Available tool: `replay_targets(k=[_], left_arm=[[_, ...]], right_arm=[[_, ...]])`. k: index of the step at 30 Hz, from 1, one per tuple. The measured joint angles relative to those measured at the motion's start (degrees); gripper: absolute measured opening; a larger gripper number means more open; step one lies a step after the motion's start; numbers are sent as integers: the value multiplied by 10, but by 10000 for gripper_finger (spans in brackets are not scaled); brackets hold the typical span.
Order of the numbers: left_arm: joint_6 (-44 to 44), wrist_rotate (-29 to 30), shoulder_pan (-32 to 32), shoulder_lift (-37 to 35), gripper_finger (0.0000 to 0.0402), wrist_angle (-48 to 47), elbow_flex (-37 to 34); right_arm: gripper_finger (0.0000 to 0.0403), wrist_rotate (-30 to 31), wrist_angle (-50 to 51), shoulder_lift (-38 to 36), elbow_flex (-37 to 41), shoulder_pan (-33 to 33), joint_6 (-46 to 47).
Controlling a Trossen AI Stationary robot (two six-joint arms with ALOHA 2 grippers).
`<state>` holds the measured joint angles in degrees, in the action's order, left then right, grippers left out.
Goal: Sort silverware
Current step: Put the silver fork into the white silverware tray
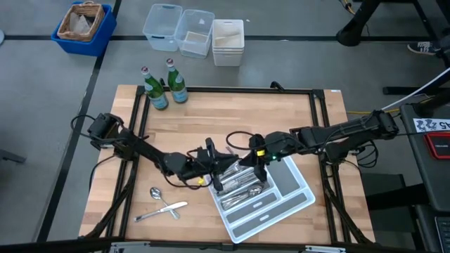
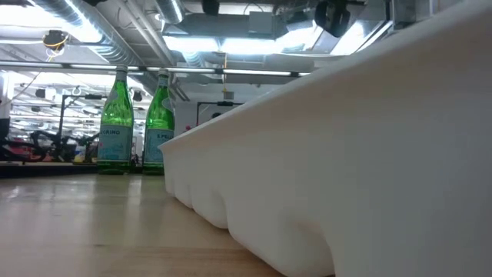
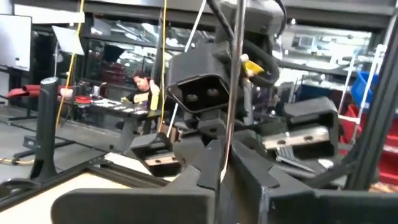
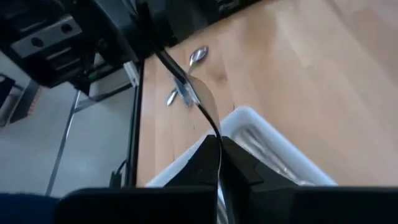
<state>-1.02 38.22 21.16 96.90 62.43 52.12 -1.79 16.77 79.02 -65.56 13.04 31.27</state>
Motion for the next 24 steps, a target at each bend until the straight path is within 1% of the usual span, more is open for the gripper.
replay_targets(k=[5,9,13,15,19,22,24], left_arm=[[-27,7,12,0,53,-52,0],[-48,14,24,0,81,-110,0],[-48,15,41,0,98,-160,0],[-48,14,50,0,101,-181,0],[-45,15,66,0,97,-207,0],[-46,34,74,0,90,-218,0],[-42,45,76,0,85,-217,0]], right_arm=[[5,-28,44,0,0,0,-1],[4,-42,121,0,0,0,-3],[3,-44,206,0,0,-10,-3],[3,-38,248,0,0,-21,-10],[2,-35,291,25,0,-44,-48],[2,-45,290,58,0,-57,-90],[2,-62,289,85,0,-61,-120]])
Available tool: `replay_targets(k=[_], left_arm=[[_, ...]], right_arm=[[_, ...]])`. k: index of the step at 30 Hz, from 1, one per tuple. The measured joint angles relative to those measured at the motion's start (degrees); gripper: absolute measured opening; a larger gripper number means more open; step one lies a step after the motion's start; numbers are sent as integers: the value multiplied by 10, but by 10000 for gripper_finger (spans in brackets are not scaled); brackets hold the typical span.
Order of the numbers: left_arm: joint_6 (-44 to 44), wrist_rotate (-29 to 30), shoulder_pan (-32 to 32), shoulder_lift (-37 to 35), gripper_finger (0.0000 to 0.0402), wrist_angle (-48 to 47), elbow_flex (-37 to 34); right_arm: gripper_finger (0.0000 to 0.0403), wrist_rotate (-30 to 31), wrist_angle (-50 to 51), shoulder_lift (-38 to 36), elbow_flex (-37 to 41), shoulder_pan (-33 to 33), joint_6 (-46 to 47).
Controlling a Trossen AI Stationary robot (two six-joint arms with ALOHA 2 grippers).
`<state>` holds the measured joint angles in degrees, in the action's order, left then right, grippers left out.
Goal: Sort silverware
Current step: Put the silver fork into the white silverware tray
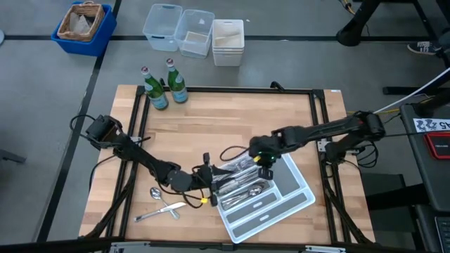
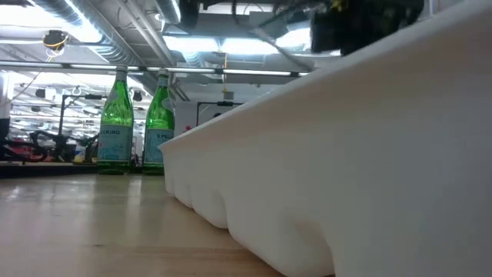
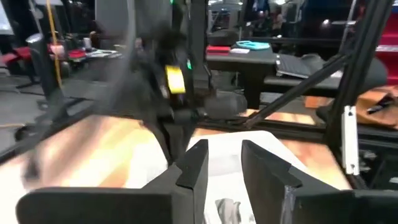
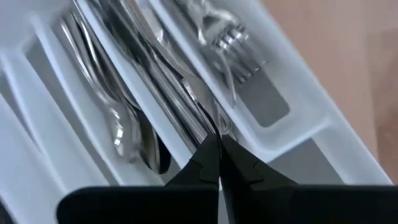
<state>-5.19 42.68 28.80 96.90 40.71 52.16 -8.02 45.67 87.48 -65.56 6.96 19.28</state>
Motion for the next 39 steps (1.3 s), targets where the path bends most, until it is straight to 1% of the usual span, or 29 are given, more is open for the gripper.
replay_targets(k=[4,9,14,18,24,31,36,39], left_arm=[[27,16,4,0,77,-10,0],[22,44,4,0,70,-44,0],[-14,52,4,0,65,-80,0],[-36,52,4,0,62,-88,0],[-54,52,5,0,62,-88,0],[-54,52,13,0,62,-87,0],[-56,52,14,0,62,-87,0],[-56,52,14,0,62,-87,0]], right_arm=[[2,-10,0,46,-6,2,-59],[1,-10,-2,86,-30,1,-127],[1,21,-1,115,-50,1,-207],[1,48,-5,138,-53,1,-255],[1,54,-18,165,-54,1,-259],[6,54,-26,167,-54,-3,-253],[11,46,-31,167,-54,-18,-251],[8,39,-34,167,-54,-29,-231]])
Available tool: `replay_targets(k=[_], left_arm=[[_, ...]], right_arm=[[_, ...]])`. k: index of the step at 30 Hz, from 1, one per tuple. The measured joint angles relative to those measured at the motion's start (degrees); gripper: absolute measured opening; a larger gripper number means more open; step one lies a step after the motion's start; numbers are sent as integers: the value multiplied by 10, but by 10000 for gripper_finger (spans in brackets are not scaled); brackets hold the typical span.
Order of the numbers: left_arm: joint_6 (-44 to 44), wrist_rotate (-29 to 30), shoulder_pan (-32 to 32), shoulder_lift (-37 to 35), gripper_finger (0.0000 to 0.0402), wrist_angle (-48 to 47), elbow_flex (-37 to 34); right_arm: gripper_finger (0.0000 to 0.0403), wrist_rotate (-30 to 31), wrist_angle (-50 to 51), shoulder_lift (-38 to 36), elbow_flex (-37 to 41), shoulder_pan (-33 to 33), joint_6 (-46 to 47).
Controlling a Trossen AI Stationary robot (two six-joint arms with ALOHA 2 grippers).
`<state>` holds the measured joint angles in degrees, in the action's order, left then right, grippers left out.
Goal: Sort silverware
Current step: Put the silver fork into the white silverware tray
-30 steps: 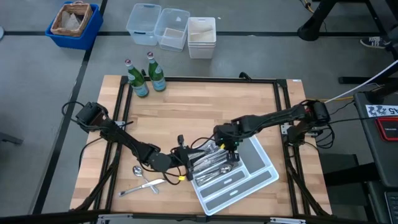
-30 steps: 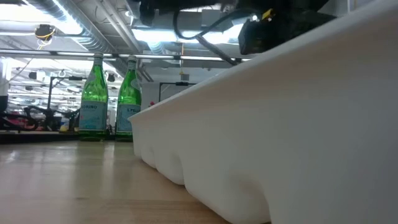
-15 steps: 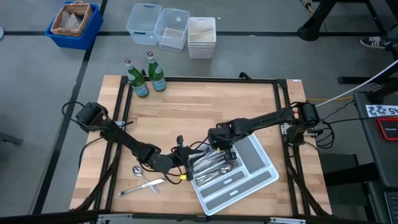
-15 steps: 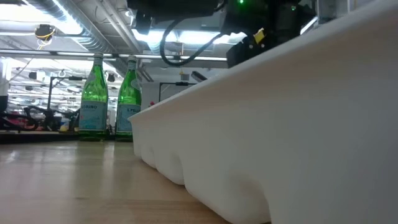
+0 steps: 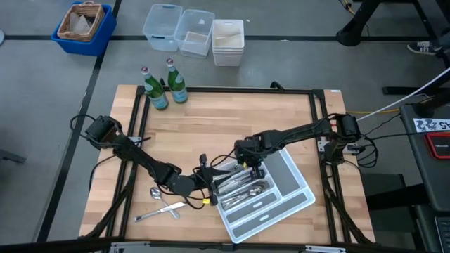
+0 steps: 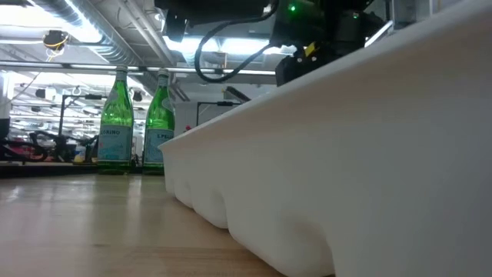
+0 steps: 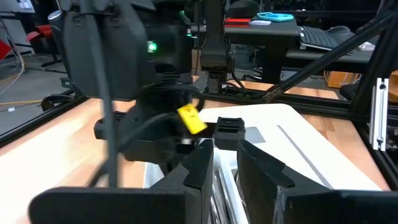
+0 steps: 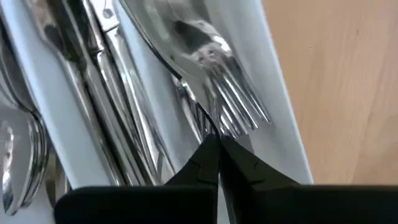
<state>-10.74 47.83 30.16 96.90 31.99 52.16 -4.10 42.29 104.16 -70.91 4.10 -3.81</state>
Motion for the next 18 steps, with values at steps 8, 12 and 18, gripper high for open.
replay_targets(k=[8,12,18], left_arm=[[3,0,5,0,62,0,0],[17,0,7,0,62,0,0],[3,0,19,-5,62,-5,0]], right_arm=[[27,-11,-9,0,0,-8,33],[44,-18,-8,0,0,-8,35],[71,-19,-8,0,0,-8,53]])
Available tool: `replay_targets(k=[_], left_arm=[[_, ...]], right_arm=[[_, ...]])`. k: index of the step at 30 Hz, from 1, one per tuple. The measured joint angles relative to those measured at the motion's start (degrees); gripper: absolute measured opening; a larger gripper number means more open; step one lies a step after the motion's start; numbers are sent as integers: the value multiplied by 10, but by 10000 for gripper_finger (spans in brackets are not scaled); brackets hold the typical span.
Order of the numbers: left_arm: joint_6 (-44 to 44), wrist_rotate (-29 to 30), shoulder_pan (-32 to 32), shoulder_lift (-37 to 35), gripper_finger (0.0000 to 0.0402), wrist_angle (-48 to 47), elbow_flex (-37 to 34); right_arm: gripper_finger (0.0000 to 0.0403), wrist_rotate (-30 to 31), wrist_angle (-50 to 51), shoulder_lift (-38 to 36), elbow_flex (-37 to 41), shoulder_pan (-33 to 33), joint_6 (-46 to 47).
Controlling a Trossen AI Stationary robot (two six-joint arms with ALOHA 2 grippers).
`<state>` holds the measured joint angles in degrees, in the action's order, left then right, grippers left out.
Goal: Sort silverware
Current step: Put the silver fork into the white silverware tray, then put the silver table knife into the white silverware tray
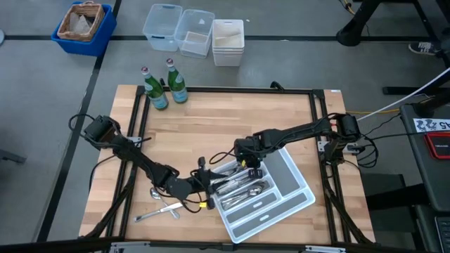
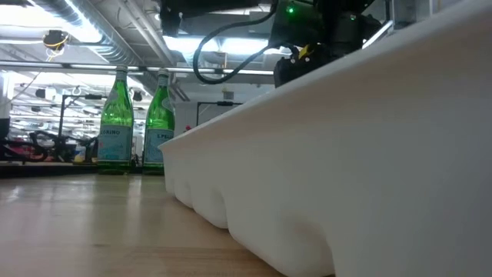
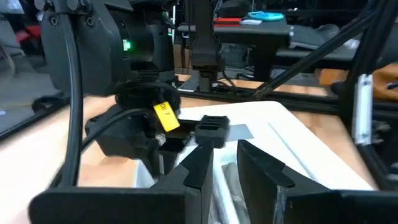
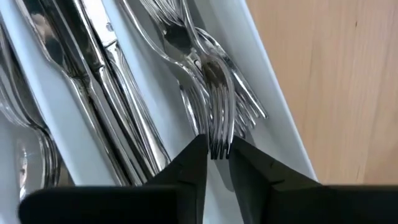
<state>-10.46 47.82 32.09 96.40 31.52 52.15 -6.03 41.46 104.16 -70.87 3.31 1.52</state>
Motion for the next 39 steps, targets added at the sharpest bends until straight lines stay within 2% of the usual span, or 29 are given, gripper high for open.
replay_targets(k=[4,8,10,12,14,17,20,24,28,32,35,39], left_arm=[[-100,0,20,-39,62,-77,0],[-320,-15,45,-112,62,-251,0],[-459,-62,54,-153,62,-343,0],[-579,-142,62,-186,62,-421,0],[-651,-226,72,-206,62,-474,0],[-660,-312,99,-210,62,-522,0],[-612,-348,131,-194,62,-550,0],[-564,-369,165,-170,62,-573,0],[-560,-387,191,-150,62,-602,0],[-594,-406,209,-140,62,-664,0],[-623,-417,216,-139,62,-703,0],[-646,-422,221,-139,62,-711,-7]], right_arm=[[75,-1,21,0,-6,0,2],[76,0,72,0,-36,0,2],[76,0,103,0,-56,0,2],[76,0,123,0,-79,0,2],[76,0,129,0,-98,0,2],[76,-1,130,0,-126,0,2],[76,-1,130,0,-155,0,2],[76,-2,131,0,-192,0,2],[76,-10,132,0,-224,0,2],[76,-18,132,0,-251,1,2],[76,-54,132,0,-273,1,14],[76,-83,157,0,-319,1,47]])
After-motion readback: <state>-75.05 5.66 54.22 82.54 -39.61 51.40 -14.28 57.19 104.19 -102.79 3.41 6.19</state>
